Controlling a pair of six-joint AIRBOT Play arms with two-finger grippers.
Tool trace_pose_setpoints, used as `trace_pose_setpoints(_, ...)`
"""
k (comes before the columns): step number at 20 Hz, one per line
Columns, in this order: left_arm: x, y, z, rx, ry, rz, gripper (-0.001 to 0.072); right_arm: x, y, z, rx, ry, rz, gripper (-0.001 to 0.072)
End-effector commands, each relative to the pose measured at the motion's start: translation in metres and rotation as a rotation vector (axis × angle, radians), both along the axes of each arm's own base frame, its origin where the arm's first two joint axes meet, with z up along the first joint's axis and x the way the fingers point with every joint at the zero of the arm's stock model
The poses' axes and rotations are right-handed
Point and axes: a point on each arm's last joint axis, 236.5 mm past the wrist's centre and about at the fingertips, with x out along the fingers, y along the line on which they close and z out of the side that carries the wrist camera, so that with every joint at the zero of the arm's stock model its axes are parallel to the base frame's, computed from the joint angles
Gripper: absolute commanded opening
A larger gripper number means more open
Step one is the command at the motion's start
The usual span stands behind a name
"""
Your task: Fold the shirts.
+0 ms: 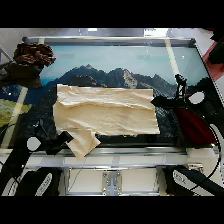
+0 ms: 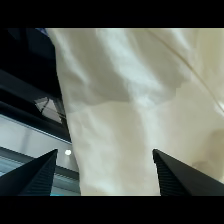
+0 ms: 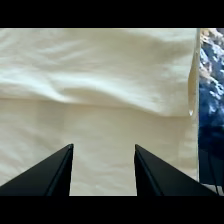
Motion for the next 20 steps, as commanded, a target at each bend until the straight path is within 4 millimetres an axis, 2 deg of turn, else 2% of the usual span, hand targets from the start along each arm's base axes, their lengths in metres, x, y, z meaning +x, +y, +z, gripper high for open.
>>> trace_pose_setpoints(1, -0.003, 0.003, -0.007, 0.010, 0.018, 0.021, 0.0676, 0.004, 0.002, 0.003, 0.010, -0.021, 0.001, 0.0460)
trace_pose_setpoints(4, -0.002, 0.002, -0.013, 0.004, 0.041, 0.030, 0.0660, 0.005, 0.002, 0.004, 0.009, -0.025, -0.002, 0.0460)
trace_pose_setpoints(6, 0.006, -0.005, -0.017, -0.029, 0.033, 0.042, 0.0654, 0.004, 0.002, 0.004, 0.009, -0.024, -0.002, 0.0460)
trace_pose_setpoints(7, 0.010, -0.008, -0.019, -0.045, 0.029, 0.043, 0.0592, 0.004, 0.002, 0.004, 0.010, -0.025, -0.001, 0.0460)
trace_pose_setpoints(8, 0.010, -0.010, -0.022, -0.052, 0.038, 0.041, 0.0566, 0.004, 0.002, 0.004, 0.011, -0.025, -0.002, 0.0460)
trace_pose_setpoints(10, 0.007, -0.012, -0.028, -0.061, 0.076, 0.050, 0.0565, 0.005, 0.003, 0.005, 0.016, -0.027, -0.004, 0.0460)
trace_pose_setpoints(11, 0.006, -0.013, -0.030, -0.066, 0.088, 0.054, 0.0541, 0.005, 0.003, 0.007, 0.016, -0.031, -0.003, 0.0460)
trace_pose_setpoints(12, 0.005, -0.013, -0.031, -0.067, 0.094, 0.055, 0.0391, 0.005, 0.003, 0.008, 0.016, -0.035, -0.004, 0.0459)
trace_pose_setpoints(13, 0.006, -0.013, -0.032, -0.066, 0.094, 0.056, 0.0171, 0.005, 0.003, 0.010, 0.016, -0.040, -0.003, 0.0459)
trace_pose_setpoints(14, 0.006, -0.014, -0.031, -0.069, 0.091, 0.054, 0.0017, 0.004, 0.003, 0.014, 0.015, -0.048, -0.002, 0.0458)
trace_pose_setpoints(17, 0.005, -0.023, -0.027, -0.105, 0.092, 0.023, 0.0008, -0.008, -0.006, 0.029, -0.034, -0.062, -0.007, 0.0449)
trace_pose_setpoints(18, 0.003, -0.026, -0.025, -0.114, 0.098, 0.014, 0.0008, -0.021, -0.017, 0.024, -0.075, -0.010, -0.038, 0.0450)
trace_pose_setpoints(20, 0.005, -0.028, -0.019, -0.111, 0.086, -0.038, 0.0008, -0.064, -0.030, -0.010, -0.127, 0.165, -0.076, 0.0460)
